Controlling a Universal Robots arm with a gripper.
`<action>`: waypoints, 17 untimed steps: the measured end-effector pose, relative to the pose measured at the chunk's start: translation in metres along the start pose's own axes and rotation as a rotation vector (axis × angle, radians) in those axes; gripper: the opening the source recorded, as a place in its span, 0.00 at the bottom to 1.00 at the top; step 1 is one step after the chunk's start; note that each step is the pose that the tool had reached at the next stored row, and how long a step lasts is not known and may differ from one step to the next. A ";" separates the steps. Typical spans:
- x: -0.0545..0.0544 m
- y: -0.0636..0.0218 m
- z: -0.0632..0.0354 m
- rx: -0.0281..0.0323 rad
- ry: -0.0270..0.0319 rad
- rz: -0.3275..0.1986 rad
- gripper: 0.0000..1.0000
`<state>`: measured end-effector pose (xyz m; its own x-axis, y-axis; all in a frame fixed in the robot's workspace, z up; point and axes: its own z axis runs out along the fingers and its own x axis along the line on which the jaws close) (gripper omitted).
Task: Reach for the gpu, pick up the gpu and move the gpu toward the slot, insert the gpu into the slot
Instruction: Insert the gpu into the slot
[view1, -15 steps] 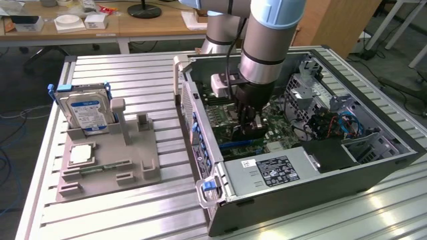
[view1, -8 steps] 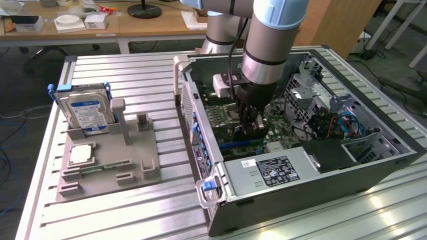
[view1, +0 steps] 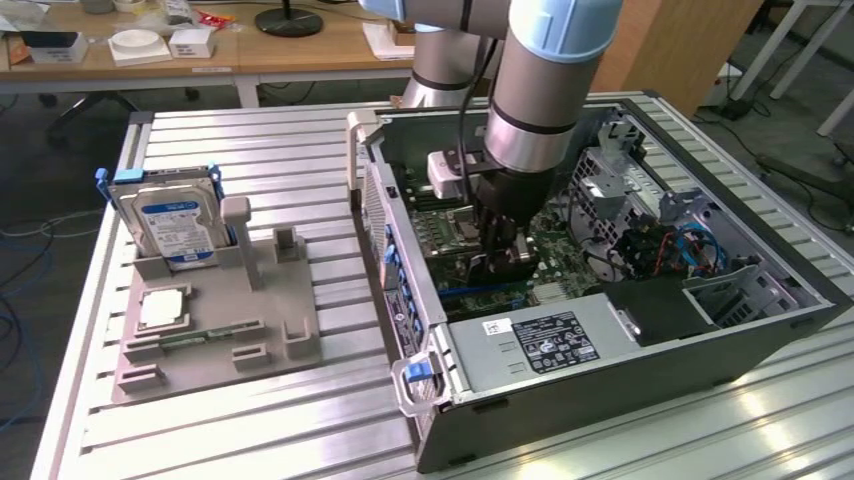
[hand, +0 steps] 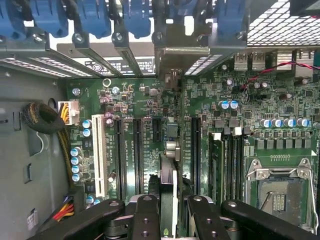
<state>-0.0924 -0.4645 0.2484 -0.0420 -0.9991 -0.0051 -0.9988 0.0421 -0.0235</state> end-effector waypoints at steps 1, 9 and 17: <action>0.000 0.0007 0.0001 0.0000 0.0000 0.000 0.26; 0.000 0.0047 0.0013 -0.0001 0.0001 0.000 0.26; -0.003 0.0055 0.0022 -0.0001 0.0001 0.000 0.26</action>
<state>-0.0978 -0.4616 0.2461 -0.0417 -0.9991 -0.0050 -0.9989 0.0418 -0.0234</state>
